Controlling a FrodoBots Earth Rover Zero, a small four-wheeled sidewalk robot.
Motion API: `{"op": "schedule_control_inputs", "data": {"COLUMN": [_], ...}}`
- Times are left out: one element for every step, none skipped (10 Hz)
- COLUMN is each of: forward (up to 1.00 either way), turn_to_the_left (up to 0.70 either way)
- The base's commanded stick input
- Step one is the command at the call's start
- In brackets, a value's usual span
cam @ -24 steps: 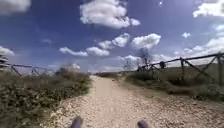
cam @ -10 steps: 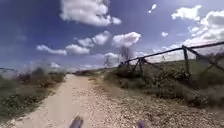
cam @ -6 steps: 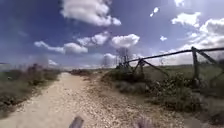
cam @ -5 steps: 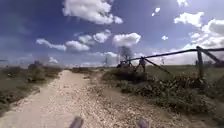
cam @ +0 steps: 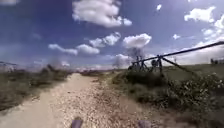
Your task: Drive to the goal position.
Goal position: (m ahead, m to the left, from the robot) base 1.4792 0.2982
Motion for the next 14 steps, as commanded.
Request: {"op": "schedule_control_inputs", "data": {"forward": [1.0,1.0,1.0,1.0,1.0,1.0,1.0,1.0,1.0,1.0,1.0,1.0,1.0,1.0], "turn_to_the_left": [0.23,0.19,0.15,0.11,0.07,0.03,0.0,0.0,0.0,0.0,0.0,0.0,0.0,0.0]}}
